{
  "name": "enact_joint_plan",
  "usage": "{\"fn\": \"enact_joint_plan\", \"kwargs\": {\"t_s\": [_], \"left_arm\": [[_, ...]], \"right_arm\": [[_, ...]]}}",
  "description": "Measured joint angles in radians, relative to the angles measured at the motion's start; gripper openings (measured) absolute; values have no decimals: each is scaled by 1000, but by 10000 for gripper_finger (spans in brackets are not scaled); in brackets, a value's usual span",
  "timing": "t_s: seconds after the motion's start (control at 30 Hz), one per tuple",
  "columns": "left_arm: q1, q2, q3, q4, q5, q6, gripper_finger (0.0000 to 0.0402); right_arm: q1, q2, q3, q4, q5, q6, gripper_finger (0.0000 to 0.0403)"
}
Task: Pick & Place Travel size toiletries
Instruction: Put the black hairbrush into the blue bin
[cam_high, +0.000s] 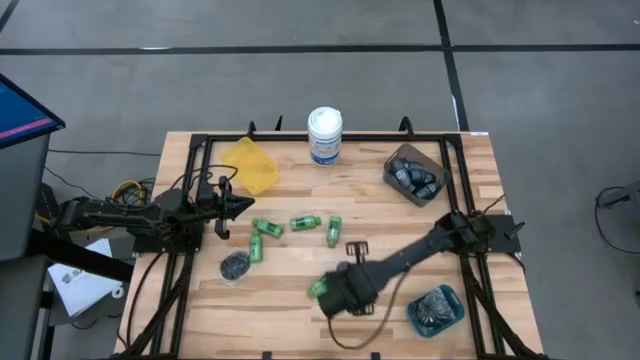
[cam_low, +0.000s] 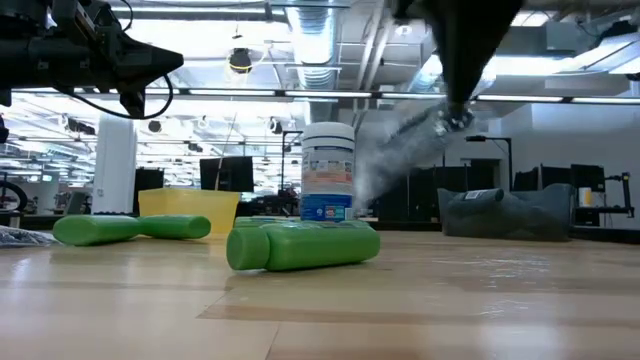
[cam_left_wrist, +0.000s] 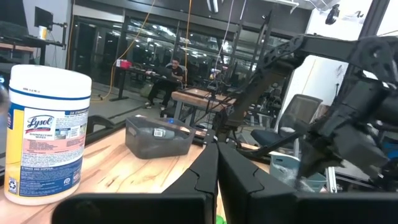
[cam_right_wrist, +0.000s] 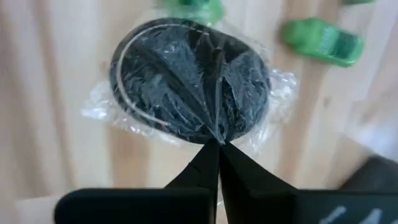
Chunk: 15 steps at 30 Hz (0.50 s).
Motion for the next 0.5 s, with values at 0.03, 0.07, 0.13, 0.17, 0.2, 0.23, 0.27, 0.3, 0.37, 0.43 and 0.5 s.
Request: {"fn": "enact_joint_plan", "kwargs": {"t_s": [0.03,0.07,0.13,0.17,0.2,0.23,0.27,0.3,0.37,0.43,0.5], "left_arm": [[0,0,0,1,0,0,2],[0,0,0,1,0,0,2],[0,-1,0,2,0,0,2],[0,-2,0,2,0,0,2],[0,2,0,4,0,0,2],[0,5,0,6,0,0,2],[0,6,0,1,0,0,2],[0,7,0,2,0,0,2],[0,15,0,7,0,0,2],[0,18,0,4,0,0,2],[0,24,0,8,0,0,2]], "right_arm": [[23,-14,-17,5,-2,27,0],[47,-30,-34,-7,-2,67,0],[85,-71,-76,-2,-6,175,0],[109,-105,-116,2,-7,236,0],[133,-139,-161,-5,-10,299,0],[155,-172,-197,-11,-9,365,0],[178,-213,-234,-8,-9,439,0],[205,-256,-278,-1,-4,513,0],[265,-346,-377,-6,-1,654,0],[327,-427,-468,-3,-1,821,0],[408,-498,-559,-6,-9,1000,0]]}}
